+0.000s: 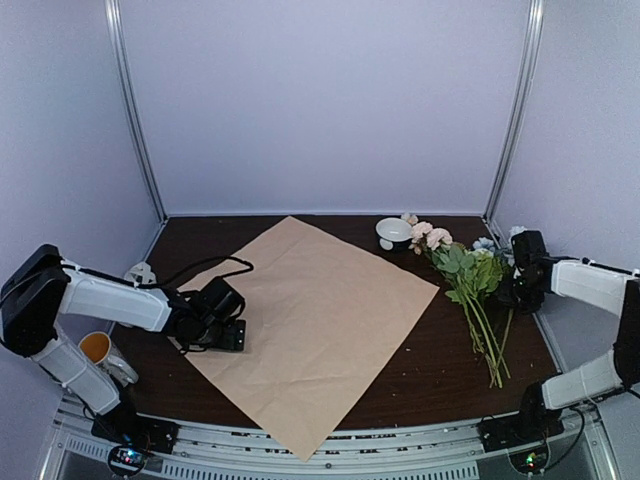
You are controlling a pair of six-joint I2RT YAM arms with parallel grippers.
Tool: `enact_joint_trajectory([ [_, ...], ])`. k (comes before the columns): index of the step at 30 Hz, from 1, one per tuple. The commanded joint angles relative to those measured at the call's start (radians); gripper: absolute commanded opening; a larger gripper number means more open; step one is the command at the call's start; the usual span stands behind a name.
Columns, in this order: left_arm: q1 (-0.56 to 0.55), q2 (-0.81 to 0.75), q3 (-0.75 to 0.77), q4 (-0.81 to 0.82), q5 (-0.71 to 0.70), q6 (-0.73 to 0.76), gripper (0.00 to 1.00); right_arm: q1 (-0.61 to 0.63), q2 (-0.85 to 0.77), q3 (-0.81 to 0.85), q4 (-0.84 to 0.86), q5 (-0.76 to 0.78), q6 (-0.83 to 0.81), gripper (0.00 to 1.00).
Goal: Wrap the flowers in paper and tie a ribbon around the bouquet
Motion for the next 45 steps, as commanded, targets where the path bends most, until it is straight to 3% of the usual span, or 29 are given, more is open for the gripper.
enact_joint_trajectory([
  [1, -0.005, 0.006, 0.014, 0.072, 0.055, 0.008, 0.89, -0.001, -0.169, 0.096, -0.080, 0.138, -0.054, 0.00],
  [5, -0.042, -0.111, 0.012, 0.121, 0.000, 0.057, 0.89, 0.034, -0.312, 0.170, -0.139, 0.261, -0.096, 0.00],
  [8, -0.116, -0.192, 0.077, 0.125, -0.082, 0.191, 0.88, 0.110, -0.424, 0.217, -0.113, 0.219, -0.165, 0.00],
  [11, -0.238, -0.264, 0.157, 0.186, -0.070, 0.403, 0.85, 0.243, -0.562, 0.203, 0.071, -0.150, -0.229, 0.00],
  [12, -0.266, -0.288, 0.174, 0.231, 0.002, 0.480, 0.83, 0.299, -0.592, 0.165, 0.222, -0.329, -0.209, 0.00],
  [14, -0.283, -0.334, 0.190, 0.342, 0.250, 0.583, 0.80, 0.417, -0.609, 0.117, 0.457, -0.487, -0.119, 0.00],
  [17, -0.284, -0.359, 0.197, 0.540, 0.584, 0.636, 0.79, 0.605, -0.522, 0.119, 0.717, -0.582, -0.014, 0.00],
  [20, -0.284, -0.320, 0.269, 0.558, 0.722, 0.670, 0.79, 0.742, -0.387, 0.188, 0.833, -0.609, -0.002, 0.00],
  [23, -0.285, -0.255, 0.356, 0.535, 0.756, 0.671, 0.81, 0.830, -0.264, 0.236, 0.963, -0.638, -0.007, 0.00],
  [26, -0.284, -0.200, 0.395, 0.546, 0.772, 0.659, 0.78, 0.872, -0.161, 0.304, 0.963, -0.680, -0.019, 0.00],
  [30, -0.284, -0.174, 0.389, 0.609, 0.693, 0.617, 0.51, 0.896, -0.112, 0.305, 1.036, -0.702, 0.021, 0.00],
  [34, -0.284, -0.151, 0.347, 0.740, 0.762, 0.582, 0.53, 0.916, -0.060, 0.327, 1.024, -0.742, 0.025, 0.00],
  [39, -0.284, -0.083, 0.380, 0.755, 0.853, 0.520, 0.54, 0.922, -0.032, 0.326, 1.034, -0.764, 0.031, 0.00],
  [41, -0.284, -0.063, 0.418, 0.708, 0.844, 0.518, 0.45, 0.926, -0.028, 0.332, 1.032, -0.786, 0.026, 0.00],
  [45, -0.284, -0.041, 0.439, 0.696, 0.834, 0.474, 0.00, 0.931, -0.032, 0.338, 0.982, -0.773, -0.002, 0.00],
])
